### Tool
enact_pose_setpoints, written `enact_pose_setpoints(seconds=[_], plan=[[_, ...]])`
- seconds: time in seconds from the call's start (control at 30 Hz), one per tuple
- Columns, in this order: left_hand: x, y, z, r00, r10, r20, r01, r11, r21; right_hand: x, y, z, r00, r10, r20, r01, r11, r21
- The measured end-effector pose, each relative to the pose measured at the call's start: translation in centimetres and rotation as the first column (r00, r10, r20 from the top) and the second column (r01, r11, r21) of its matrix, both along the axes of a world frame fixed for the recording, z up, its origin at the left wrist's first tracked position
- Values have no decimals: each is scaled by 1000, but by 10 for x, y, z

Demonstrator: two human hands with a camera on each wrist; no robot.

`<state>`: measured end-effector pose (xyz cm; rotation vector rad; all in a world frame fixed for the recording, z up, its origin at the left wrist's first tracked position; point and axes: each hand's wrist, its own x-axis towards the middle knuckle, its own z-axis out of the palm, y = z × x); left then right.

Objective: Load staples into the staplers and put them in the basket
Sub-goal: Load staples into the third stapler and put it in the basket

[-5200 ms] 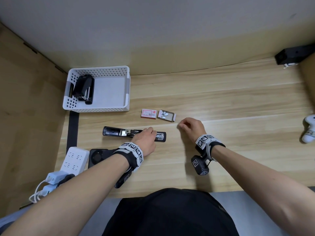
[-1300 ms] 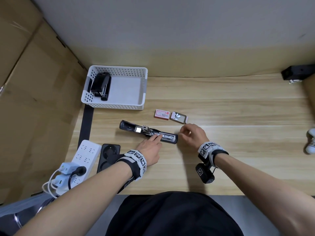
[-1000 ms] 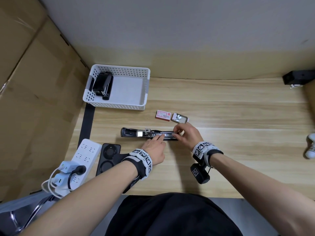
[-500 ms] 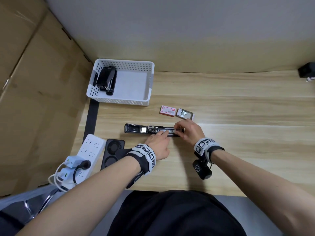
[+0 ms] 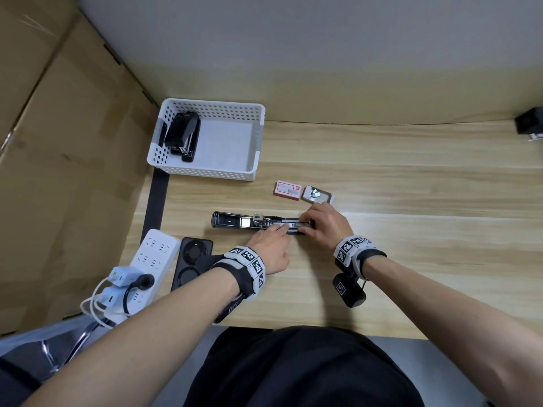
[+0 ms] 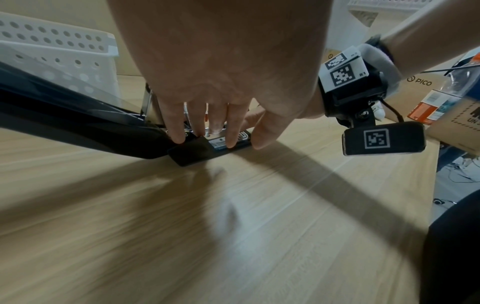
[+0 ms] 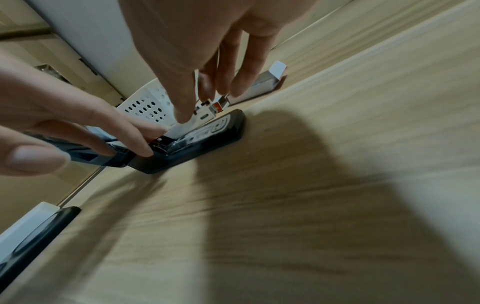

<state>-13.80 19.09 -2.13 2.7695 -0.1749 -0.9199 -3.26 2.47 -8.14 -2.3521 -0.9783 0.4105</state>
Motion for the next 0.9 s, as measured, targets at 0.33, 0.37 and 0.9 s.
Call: enact_pose_setpoints(seconds=[0.33, 0.37, 0.9], plan=[[3, 1, 3, 1000, 19, -19, -20, 1000, -21, 0, -1, 13, 972, -195, -128, 178, 975, -135], [4, 2, 2, 1000, 16, -20, -17, 1000, -22, 0, 1, 14, 972, -198, -124, 177, 971, -163], [2, 13, -4, 999, -52, -8, 51, 997, -59, -10, 29, 1, 806, -487, -336, 438, 873, -214]])
